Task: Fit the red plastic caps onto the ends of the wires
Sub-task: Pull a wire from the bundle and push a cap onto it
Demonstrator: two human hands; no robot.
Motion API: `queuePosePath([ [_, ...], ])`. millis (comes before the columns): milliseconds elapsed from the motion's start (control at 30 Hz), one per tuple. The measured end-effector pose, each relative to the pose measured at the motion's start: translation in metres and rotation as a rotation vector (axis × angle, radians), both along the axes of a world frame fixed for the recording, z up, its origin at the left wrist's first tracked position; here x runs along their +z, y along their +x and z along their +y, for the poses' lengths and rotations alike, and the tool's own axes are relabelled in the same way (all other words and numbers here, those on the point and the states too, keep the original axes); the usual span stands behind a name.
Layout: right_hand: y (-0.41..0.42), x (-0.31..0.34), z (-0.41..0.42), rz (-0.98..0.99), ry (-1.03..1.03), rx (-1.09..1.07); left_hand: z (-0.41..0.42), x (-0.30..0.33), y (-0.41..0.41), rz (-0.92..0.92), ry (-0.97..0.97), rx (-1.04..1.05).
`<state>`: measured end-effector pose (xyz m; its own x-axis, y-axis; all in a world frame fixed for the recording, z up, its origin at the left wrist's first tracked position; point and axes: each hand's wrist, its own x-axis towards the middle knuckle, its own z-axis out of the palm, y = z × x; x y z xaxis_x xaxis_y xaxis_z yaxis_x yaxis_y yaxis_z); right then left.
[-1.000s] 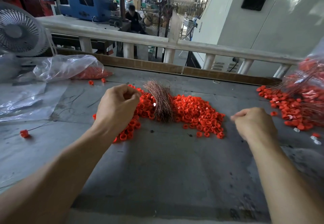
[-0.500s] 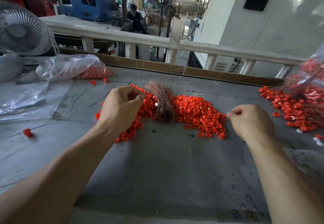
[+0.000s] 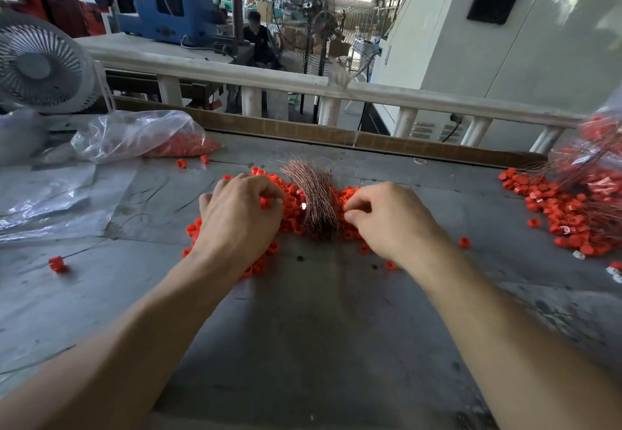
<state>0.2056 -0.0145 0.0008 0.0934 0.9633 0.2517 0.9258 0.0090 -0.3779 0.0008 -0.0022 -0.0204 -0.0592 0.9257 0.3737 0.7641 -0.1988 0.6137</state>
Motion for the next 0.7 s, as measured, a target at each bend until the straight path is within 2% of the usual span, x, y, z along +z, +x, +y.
queuePosePath([
  [267,-0.021,-0.026,-0.005,0.107,0.152,-0.066,0.001,-0.006,0.001,0.085,0.094,-0.062],
  [533,-0.021,-0.030,-0.006,0.092,0.163,-0.055,0.000,-0.014,0.017,0.309,0.122,-0.194],
  [700,-0.015,-0.029,-0.008,0.154,0.200,-0.036,0.002,-0.013,0.016,0.267,0.193,-0.174],
])
